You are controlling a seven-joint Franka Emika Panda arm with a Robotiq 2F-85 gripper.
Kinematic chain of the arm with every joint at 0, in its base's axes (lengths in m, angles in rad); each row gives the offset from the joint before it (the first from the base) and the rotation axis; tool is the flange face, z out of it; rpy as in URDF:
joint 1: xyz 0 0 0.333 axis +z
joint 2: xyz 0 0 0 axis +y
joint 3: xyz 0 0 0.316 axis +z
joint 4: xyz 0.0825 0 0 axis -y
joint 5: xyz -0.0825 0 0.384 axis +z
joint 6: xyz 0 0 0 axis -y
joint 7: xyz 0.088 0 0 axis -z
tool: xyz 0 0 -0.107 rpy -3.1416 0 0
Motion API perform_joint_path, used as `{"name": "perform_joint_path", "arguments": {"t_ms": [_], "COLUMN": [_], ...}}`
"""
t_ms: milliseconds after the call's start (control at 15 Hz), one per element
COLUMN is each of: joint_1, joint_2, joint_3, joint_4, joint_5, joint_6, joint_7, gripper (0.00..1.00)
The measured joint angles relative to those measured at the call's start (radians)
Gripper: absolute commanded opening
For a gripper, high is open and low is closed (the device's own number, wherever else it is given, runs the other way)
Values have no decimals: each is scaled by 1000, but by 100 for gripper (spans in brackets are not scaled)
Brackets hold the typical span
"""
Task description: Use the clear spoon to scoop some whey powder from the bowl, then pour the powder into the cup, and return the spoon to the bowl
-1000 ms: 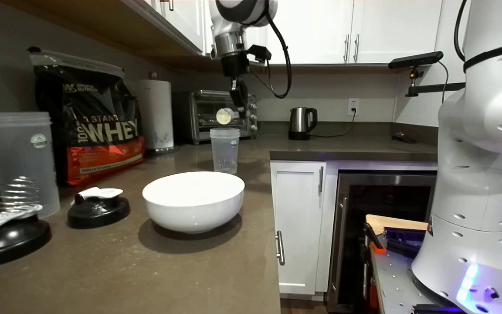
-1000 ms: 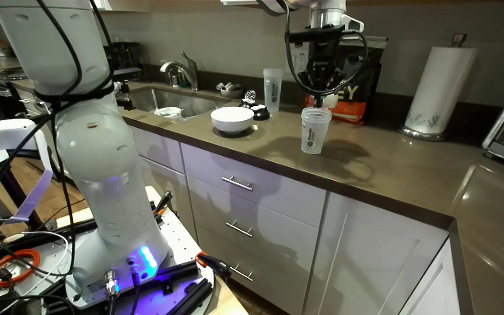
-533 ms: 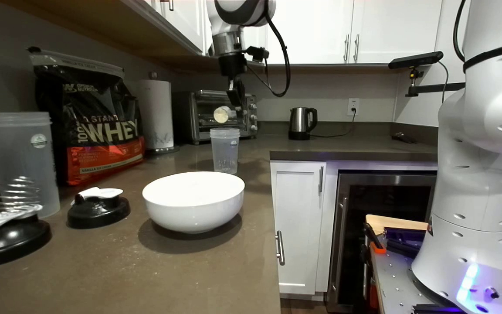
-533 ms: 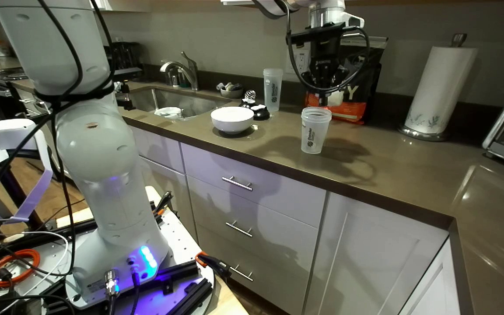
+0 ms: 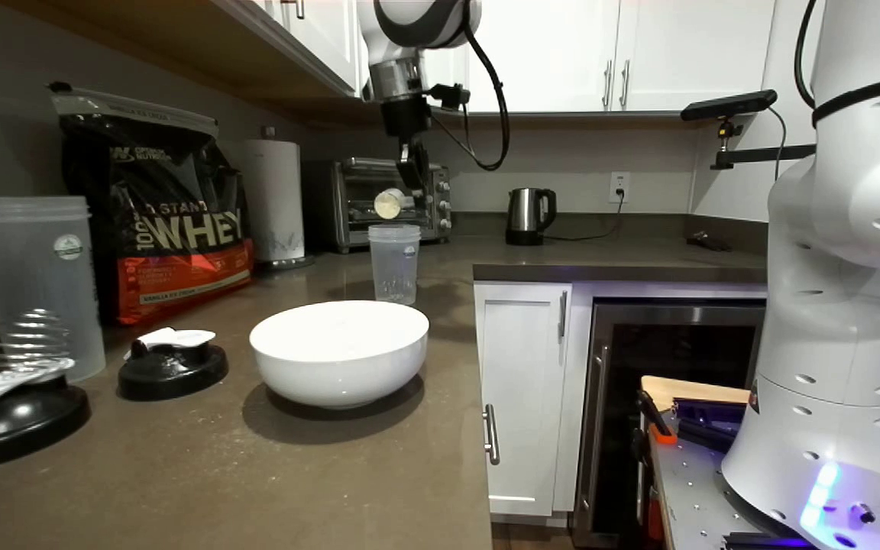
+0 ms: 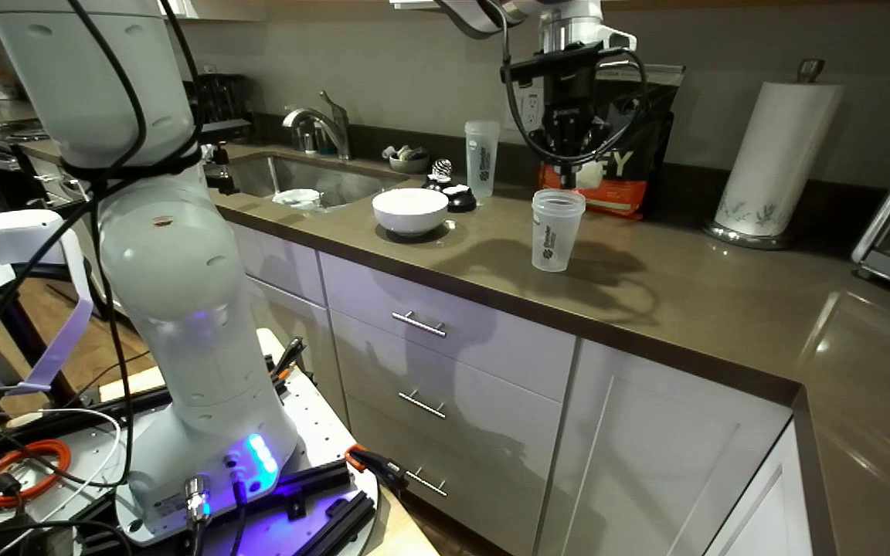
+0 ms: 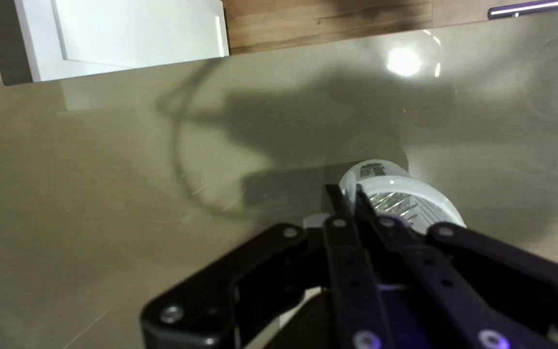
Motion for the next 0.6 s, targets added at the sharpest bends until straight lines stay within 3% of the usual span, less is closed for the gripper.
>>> {"name": "perform_joint_path", "arguments": {"t_ms": [600], "joint_1": [2], "joint_2": [-5], "joint_3": [17], "joint_4": [-42], "joint_5": [-45], "joint_6": [20], "joint_7": [26], "gripper": [1]}}
